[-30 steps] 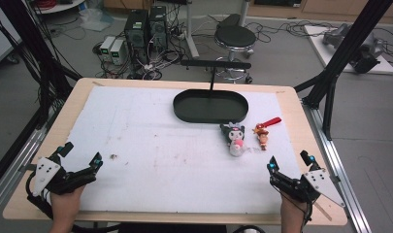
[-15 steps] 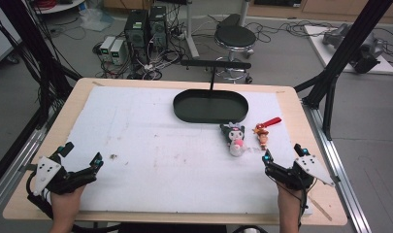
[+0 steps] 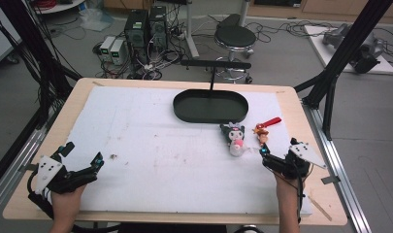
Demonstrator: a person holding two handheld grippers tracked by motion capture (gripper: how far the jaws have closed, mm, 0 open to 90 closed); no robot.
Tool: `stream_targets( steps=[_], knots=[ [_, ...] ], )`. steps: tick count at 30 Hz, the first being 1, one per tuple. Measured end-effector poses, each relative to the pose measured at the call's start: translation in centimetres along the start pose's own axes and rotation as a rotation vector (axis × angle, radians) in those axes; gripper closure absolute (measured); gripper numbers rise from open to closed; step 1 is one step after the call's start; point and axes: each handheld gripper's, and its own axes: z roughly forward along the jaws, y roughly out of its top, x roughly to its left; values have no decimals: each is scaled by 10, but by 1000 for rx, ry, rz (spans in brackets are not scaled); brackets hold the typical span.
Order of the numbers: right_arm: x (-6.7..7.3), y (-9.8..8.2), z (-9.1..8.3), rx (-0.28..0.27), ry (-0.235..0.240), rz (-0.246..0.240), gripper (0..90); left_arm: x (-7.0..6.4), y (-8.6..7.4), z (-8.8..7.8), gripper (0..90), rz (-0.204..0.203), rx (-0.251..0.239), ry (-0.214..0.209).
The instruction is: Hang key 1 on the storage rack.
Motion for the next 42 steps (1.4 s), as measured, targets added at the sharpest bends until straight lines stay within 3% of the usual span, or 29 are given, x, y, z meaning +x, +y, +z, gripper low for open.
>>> stream_targets(
  steps=[5,10,22,34,40,42],
  knots=[
    [1,7,15,40,0,-14,8,1,0,0,17,-1,4,1],
    [-1,9,31,109,10,26,8,1,0,0,17,-3,4,1],
    [-6,7,64,247,-9,44,8,2,0,0,17,-7,10,2],
    [-6,5,85,335,-20,26,8,2,-1,1,17,-11,19,-1],
    [-10,-2,94,388,-27,57,8,2,-2,1,17,-12,23,1],
    [-10,-4,96,400,-27,48,9,2,-2,1,17,-13,23,3]
  ],
)
